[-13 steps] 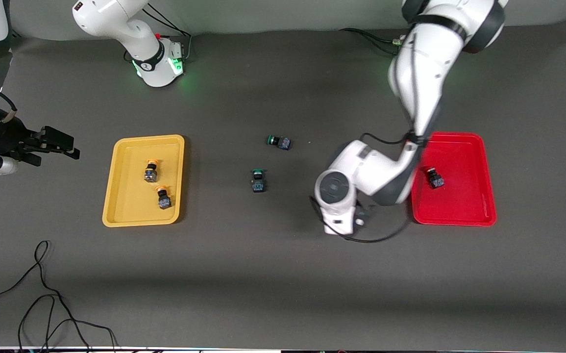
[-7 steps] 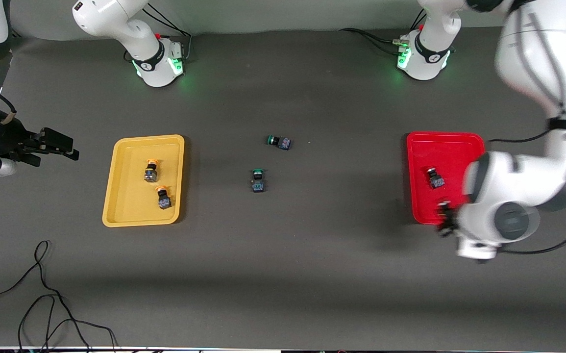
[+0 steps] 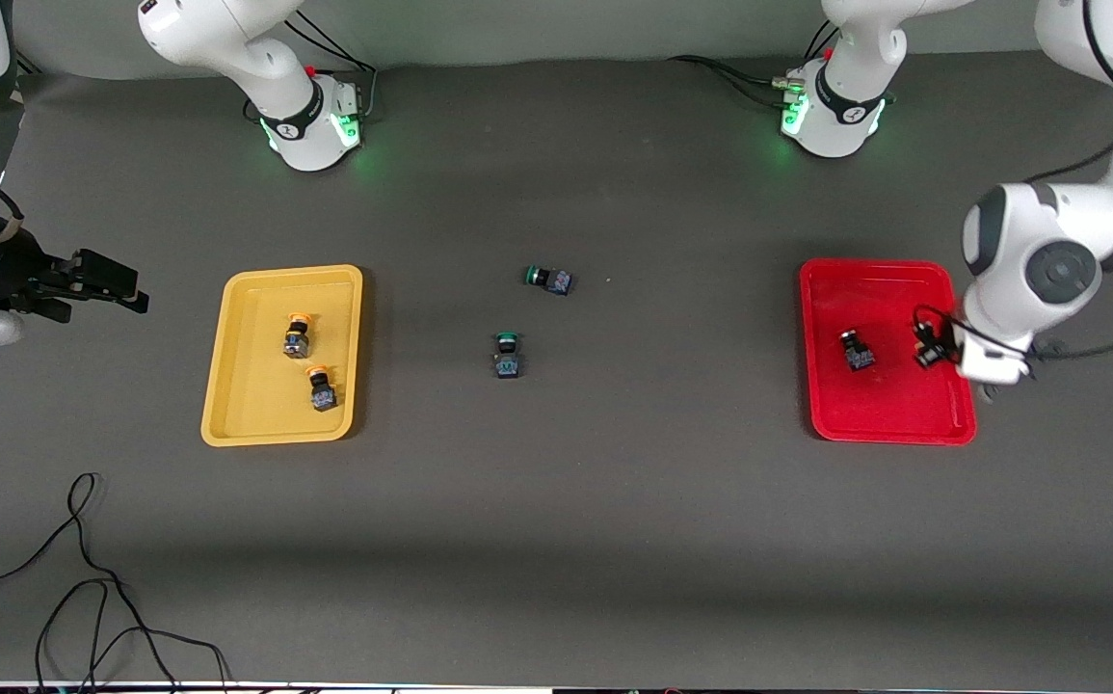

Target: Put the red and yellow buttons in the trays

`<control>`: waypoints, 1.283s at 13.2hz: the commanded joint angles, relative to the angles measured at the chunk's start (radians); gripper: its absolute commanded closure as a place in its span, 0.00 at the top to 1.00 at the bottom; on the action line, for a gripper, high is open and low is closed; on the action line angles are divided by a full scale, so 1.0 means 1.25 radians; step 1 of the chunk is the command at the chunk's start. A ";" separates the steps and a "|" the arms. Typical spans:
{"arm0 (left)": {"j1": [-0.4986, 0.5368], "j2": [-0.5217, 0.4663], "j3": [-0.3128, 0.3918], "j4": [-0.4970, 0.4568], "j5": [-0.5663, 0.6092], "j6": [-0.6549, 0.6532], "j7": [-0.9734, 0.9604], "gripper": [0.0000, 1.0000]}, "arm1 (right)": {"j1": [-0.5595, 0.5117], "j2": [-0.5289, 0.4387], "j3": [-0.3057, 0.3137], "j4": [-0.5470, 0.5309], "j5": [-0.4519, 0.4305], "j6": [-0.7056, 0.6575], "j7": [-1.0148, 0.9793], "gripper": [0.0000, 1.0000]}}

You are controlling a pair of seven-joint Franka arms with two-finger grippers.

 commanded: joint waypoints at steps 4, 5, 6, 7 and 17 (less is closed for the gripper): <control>0.088 -0.030 -0.004 -0.121 0.102 0.173 0.006 1.00 | -0.179 -0.017 0.186 0.006 -0.029 -0.020 -0.004 1.00; 0.088 -0.035 -0.004 -0.109 0.102 0.169 0.003 1.00 | -0.178 -0.016 0.186 0.006 -0.031 -0.019 -0.003 1.00; 0.087 -0.048 -0.004 -0.091 0.102 0.129 0.005 1.00 | -0.177 -0.014 0.188 0.008 -0.046 -0.019 -0.004 1.00; 0.085 -0.054 -0.008 -0.051 0.103 0.056 0.012 1.00 | -0.179 -0.014 0.191 0.008 -0.054 -0.019 -0.004 1.00; 0.056 -0.056 -0.112 0.565 -0.115 -0.703 0.187 1.00 | -0.264 -0.010 0.282 0.009 -0.058 -0.017 0.003 1.00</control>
